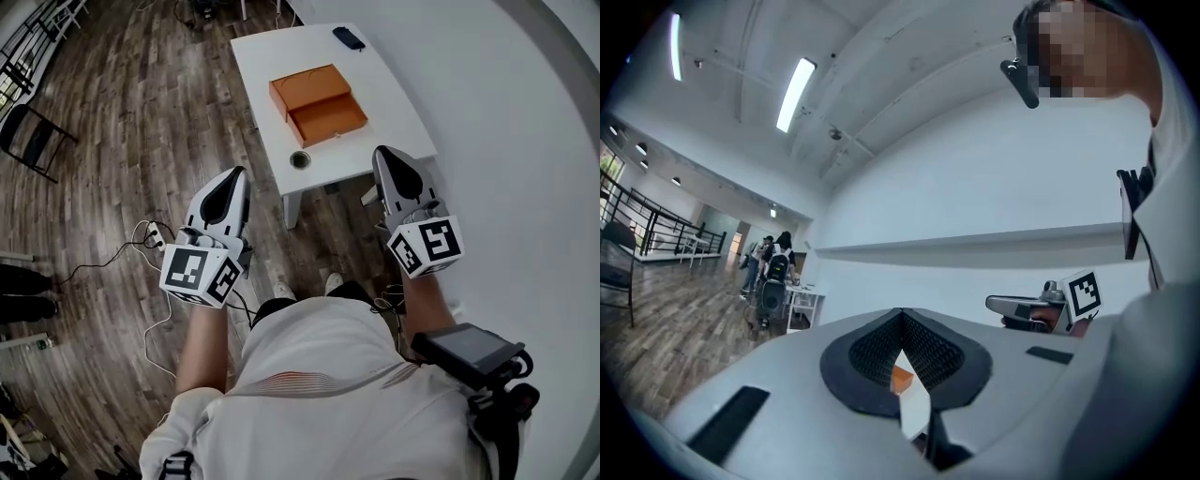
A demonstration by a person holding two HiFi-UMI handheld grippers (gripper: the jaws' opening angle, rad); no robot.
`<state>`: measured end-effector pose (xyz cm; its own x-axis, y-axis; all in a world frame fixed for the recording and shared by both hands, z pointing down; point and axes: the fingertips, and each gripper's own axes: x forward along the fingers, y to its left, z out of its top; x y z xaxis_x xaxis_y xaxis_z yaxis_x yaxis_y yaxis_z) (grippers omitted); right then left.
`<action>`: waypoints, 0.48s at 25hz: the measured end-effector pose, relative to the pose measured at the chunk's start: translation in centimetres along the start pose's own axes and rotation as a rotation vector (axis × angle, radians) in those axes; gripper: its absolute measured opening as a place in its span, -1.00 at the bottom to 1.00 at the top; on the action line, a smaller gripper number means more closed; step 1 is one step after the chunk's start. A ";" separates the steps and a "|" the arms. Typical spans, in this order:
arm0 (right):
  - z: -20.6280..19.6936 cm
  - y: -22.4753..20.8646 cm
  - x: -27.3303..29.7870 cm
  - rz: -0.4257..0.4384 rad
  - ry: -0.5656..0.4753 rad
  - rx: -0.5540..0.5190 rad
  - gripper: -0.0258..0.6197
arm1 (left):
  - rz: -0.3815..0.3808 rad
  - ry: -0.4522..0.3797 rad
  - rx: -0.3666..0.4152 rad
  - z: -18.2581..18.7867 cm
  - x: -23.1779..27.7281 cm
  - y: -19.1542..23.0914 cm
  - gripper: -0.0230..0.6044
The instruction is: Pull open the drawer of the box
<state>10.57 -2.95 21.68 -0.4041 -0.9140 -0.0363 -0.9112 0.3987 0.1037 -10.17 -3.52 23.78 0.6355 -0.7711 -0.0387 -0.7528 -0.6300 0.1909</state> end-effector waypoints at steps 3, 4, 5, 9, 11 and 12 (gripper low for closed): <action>-0.2 -0.2 0.0 0.011 0.002 0.008 -0.91 | 0.021 0.000 -0.002 -0.4 -0.2 -0.2 -0.90; -0.3 -0.4 0.1 0.014 0.004 0.013 -0.91 | 0.029 0.000 -0.014 -0.6 -0.2 -0.1 -0.90; -0.4 -0.7 0.1 0.019 0.005 0.017 -0.91 | 0.036 0.001 -0.029 -0.8 0.1 -0.1 -0.90; -1.0 -1.8 -0.2 0.035 0.011 0.027 -0.91 | 0.059 -0.004 -0.029 -0.9 0.7 -0.8 -0.90; -1.3 -2.2 -0.6 0.039 0.013 0.032 -0.91 | 0.063 -0.009 -0.020 -0.9 0.9 -1.3 -0.90; -1.4 -2.6 -0.6 0.042 0.013 0.034 -0.91 | 0.067 -0.007 -0.017 -0.9 1.3 -1.5 -0.90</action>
<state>13.31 -3.58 22.80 -0.4408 -0.8974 -0.0193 -0.8959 0.4385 0.0706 -8.09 -3.52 24.35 0.5826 -0.8122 -0.0319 -0.7905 -0.5753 0.2102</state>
